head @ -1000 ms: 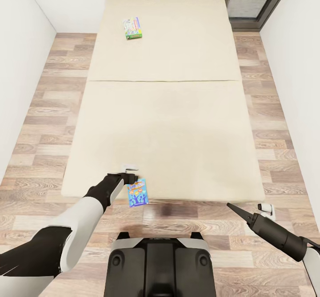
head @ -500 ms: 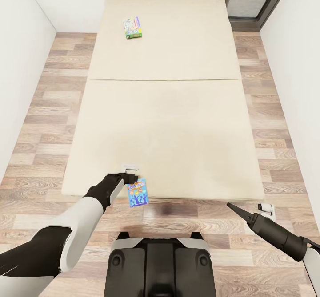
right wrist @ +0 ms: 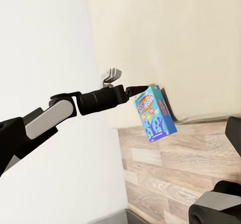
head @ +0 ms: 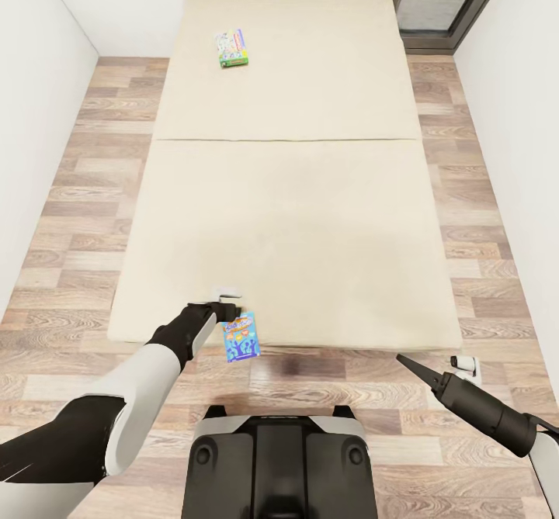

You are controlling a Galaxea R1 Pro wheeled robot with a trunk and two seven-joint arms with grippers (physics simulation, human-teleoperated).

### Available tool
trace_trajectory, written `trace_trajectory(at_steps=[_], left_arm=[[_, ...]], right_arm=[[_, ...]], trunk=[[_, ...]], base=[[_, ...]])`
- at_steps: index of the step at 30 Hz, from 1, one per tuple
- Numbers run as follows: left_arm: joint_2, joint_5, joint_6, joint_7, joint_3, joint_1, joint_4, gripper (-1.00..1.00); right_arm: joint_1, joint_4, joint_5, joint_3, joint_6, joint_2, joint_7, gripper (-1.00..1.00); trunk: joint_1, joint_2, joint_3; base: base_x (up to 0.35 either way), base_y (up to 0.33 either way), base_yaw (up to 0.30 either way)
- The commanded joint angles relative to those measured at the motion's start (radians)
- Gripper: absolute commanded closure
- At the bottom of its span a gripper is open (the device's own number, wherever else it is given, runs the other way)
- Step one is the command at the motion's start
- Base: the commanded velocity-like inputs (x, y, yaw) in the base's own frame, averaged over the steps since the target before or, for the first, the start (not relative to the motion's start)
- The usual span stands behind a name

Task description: Put all the toys in the child's room - the three board games (two on the bed and one on the table), the two jigsaw puzzles on the table, and the tennis ball on the table - inside the toy box on the table in the child's room.

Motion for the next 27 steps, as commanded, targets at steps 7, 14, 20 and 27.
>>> trace_trajectory(at_steps=[7,14,20,27], left_arm=[[0.001,-0.004,0.006,0.003,0.001,0.0,-0.002,-1.0],[0.026,0.004,0.012,0.001,0.015,-0.001,-0.051,-1.0],[0.079,0.026,0.067,-0.004,0.07,-0.001,-0.187,-1.0],[0.136,0.053,0.24,-0.049,0.215,0.002,-0.354,-1.0]], right_arm=[[0.0,0.0,-0.002,-0.001,0.005,0.0,0.001,-1.0],[0.0,0.0,-0.002,-0.001,0.005,0.0,0.001,-1.0],[0.0,0.0,-0.002,-0.001,0.005,0.0,0.001,-1.0],[0.0,0.0,-0.002,-0.002,0.004,0.0,0.001,-1.0]], trunk=[[0.001,-0.001,-0.001],[0.001,-0.001,-0.001],[0.001,-0.001,-0.001],[0.001,-0.001,-0.001]], base=[[0.0,0.0,0.0],[0.0,0.0,0.0],[0.0,0.0,0.0],[0.0,0.0,0.0]])
